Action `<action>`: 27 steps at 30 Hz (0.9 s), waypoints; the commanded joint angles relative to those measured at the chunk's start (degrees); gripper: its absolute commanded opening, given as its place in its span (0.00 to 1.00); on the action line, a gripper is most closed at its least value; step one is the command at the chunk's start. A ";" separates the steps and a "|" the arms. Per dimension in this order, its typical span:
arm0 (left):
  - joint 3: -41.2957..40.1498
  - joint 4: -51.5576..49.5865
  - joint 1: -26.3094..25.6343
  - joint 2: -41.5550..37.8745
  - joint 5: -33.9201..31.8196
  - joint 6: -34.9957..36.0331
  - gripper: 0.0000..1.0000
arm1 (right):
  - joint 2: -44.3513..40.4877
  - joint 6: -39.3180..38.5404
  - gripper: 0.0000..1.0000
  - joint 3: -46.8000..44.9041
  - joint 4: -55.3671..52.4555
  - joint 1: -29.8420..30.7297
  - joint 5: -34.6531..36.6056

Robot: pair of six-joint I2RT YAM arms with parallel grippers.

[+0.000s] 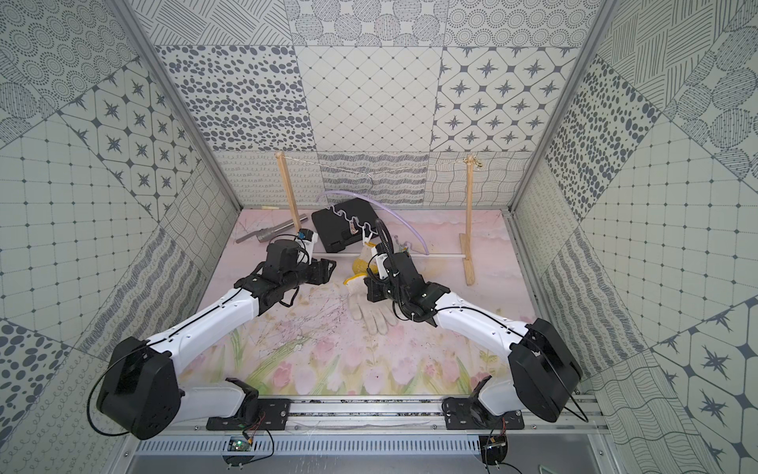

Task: Clip the gloves onto a hanger to dry
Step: Pick up the glove from the center of the board.

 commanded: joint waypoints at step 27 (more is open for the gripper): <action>-14.04 22.41 2.15 -14.74 31.57 4.81 0.82 | -1.38 -3.89 0.00 6.27 2.52 -0.80 -0.47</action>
